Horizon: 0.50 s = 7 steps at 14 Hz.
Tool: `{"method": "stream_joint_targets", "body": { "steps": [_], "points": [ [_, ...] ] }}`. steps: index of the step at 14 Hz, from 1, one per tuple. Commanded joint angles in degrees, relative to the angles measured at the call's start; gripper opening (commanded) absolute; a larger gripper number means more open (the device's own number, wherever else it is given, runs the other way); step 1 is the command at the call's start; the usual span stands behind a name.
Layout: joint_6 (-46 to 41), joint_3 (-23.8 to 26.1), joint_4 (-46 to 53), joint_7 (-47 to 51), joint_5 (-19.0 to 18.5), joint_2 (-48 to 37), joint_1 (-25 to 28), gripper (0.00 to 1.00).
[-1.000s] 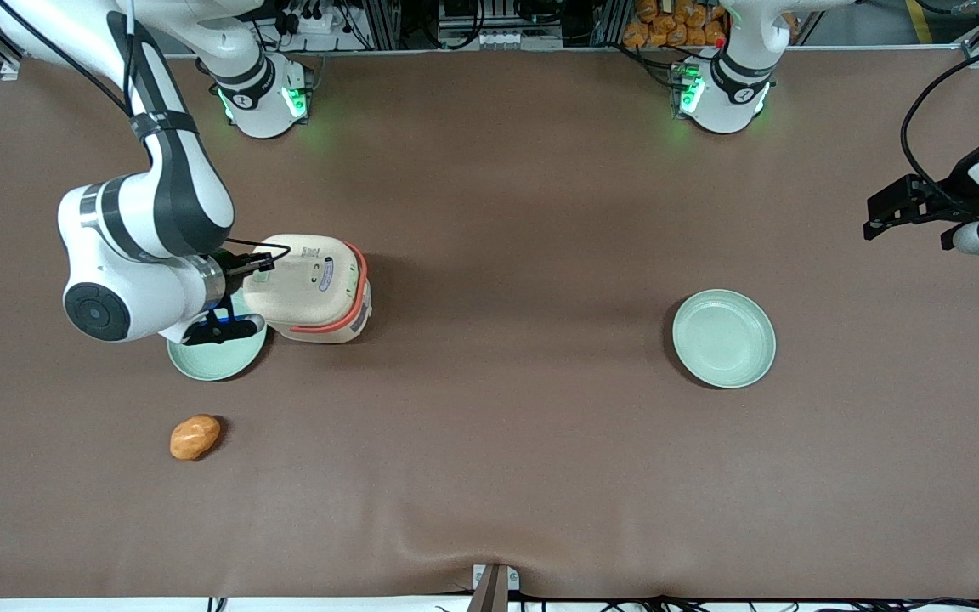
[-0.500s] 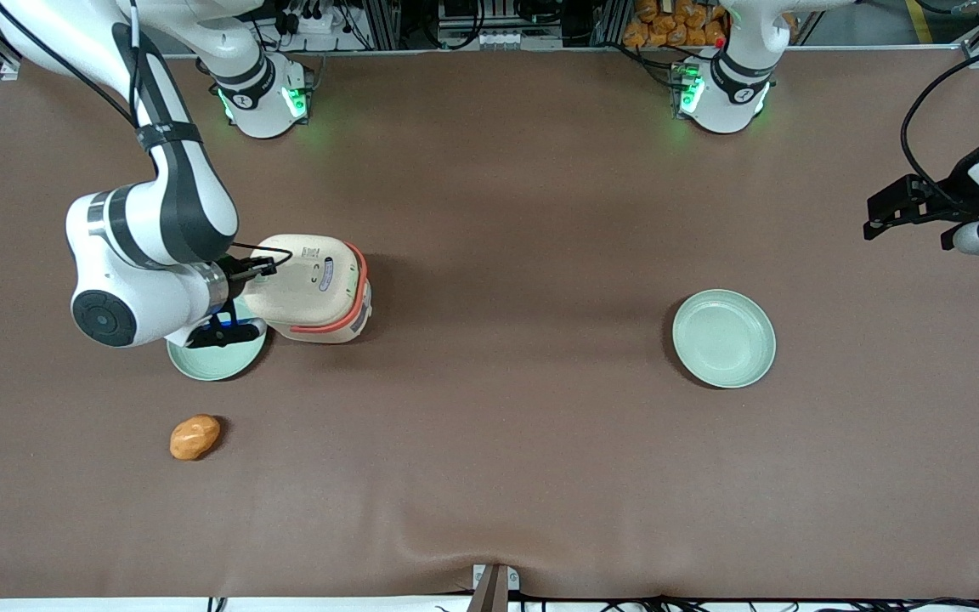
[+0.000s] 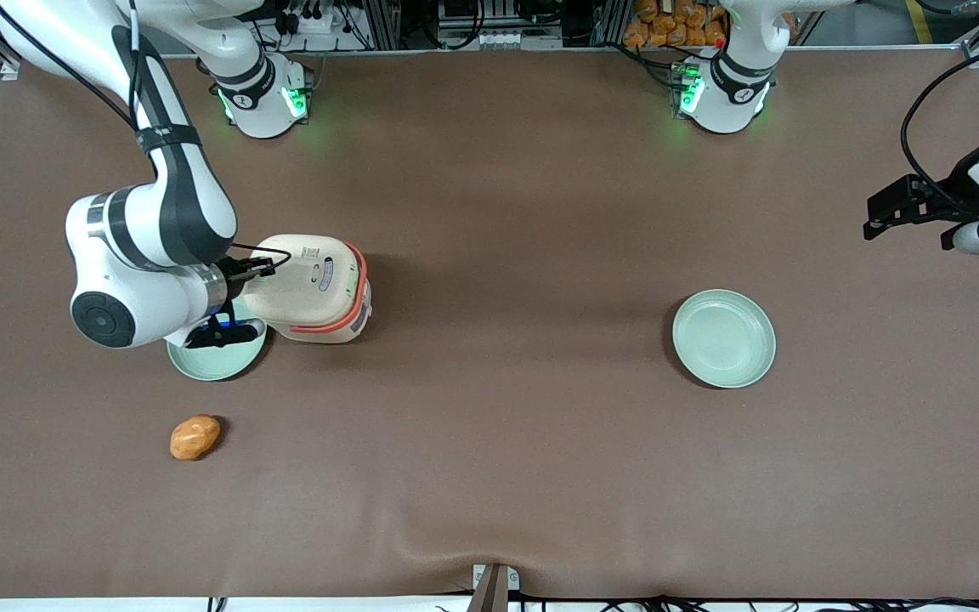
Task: Press rice cooker button with right arm
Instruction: 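Lower the closed right gripper onto the green button on the cooker front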
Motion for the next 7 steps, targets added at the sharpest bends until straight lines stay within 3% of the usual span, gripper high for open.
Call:
{"method": "stream_joint_targets", "body": {
  "steps": [1, 6, 7],
  "points": [
    [3.31, 0.05, -2.01, 0.54, 0.26, 0.75, -0.30, 0.01],
    [3.24, 0.05, -1.67, 0.72, 0.17, -0.04, -0.30, 0.06],
    [3.15, 0.05, -0.36, 0.54, 0.17, -0.39, -0.39, 0.12]
  ]
}}
